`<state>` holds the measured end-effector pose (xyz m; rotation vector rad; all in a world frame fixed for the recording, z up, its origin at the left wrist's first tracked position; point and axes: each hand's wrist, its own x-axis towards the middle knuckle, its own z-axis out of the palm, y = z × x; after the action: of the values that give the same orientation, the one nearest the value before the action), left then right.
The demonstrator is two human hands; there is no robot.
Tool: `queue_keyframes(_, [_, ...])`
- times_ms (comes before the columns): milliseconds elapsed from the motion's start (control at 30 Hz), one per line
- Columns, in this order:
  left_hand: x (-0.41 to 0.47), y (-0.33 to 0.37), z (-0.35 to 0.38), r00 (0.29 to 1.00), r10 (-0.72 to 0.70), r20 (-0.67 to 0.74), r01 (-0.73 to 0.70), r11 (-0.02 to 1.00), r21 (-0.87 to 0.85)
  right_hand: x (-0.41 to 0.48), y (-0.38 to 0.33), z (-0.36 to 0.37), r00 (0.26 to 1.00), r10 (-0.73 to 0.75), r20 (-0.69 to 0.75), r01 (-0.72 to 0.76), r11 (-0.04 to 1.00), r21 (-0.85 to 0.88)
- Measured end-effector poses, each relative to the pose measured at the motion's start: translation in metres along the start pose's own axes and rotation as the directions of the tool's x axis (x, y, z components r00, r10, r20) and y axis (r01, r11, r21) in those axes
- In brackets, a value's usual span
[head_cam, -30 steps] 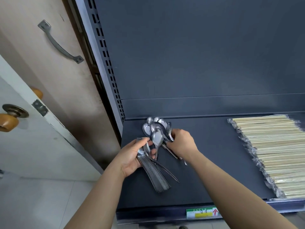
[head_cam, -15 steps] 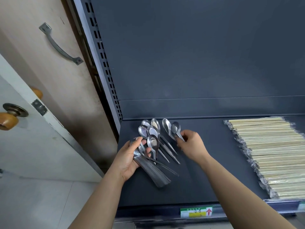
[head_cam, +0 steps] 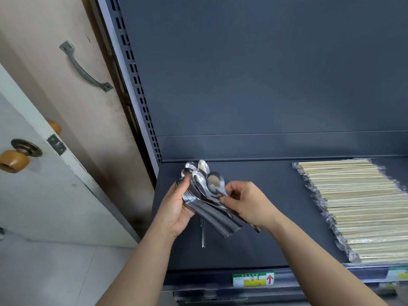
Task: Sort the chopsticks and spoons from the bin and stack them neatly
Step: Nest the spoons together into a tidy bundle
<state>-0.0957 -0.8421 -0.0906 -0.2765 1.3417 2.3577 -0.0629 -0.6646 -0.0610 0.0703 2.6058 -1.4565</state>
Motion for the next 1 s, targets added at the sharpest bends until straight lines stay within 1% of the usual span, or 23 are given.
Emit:
queue_keyframes(100, [-0.002,-0.004,0.001,1.000,-0.010,0.020,0.010,1.000,-0.002,-0.003,0.004,0.000,1.000,-0.016,-0.024,0.015,0.998,-0.061])
queue_keyframes(200, [-0.003,-0.010,0.002,0.998,-0.009,0.056,0.007,0.999,0.031,-0.005,0.005,0.001,1.000,0.004,0.001,-0.004,0.992,-0.125])
queue_keyframes(333, [-0.003,-0.014,0.003,0.994,0.003,0.113,-0.003,1.000,0.002,-0.008,0.006,0.002,1.000,0.010,0.024,-0.006,0.990,-0.139])
queue_keyframes(400, [-0.003,-0.014,0.004,0.996,0.000,0.085,0.000,1.000,0.010,-0.009,0.007,0.000,0.999,-0.008,0.041,0.013,0.991,-0.134])
queue_keyframes(500, [-0.001,-0.013,0.006,0.999,-0.032,-0.008,0.032,0.999,0.029,-0.009,0.006,-0.003,0.998,-0.034,0.047,0.039,0.993,-0.115])
queue_keyframes(633, [0.000,-0.014,0.007,0.996,-0.066,-0.066,0.067,0.998,0.011,-0.009,0.006,-0.006,0.997,-0.036,0.063,0.040,0.997,-0.069])
queue_keyframes(700, [0.001,-0.015,0.006,0.994,-0.073,-0.081,0.074,0.997,0.017,-0.010,0.006,-0.006,0.995,-0.049,0.090,0.055,0.996,-0.076])
queue_keyframes(767, [0.002,-0.015,0.004,0.995,-0.079,-0.064,0.081,0.996,0.030,-0.011,0.005,-0.006,0.991,-0.068,0.114,0.078,0.993,-0.086])
queue_keyframes(833, [0.002,-0.014,0.004,0.996,-0.078,-0.047,0.080,0.996,0.044,-0.012,0.001,-0.008,0.981,-0.076,0.177,0.093,0.992,-0.089])
queue_keyframes(933, [0.004,-0.013,0.004,0.997,-0.080,-0.023,0.081,0.995,0.064,-0.011,-0.002,-0.010,0.960,-0.053,0.276,0.075,0.995,-0.069])
queue_keyframes(1000, [0.004,-0.013,0.004,0.996,-0.090,-0.023,0.091,0.994,0.061,-0.011,-0.003,-0.011,0.944,-0.069,0.324,0.098,0.992,-0.075])
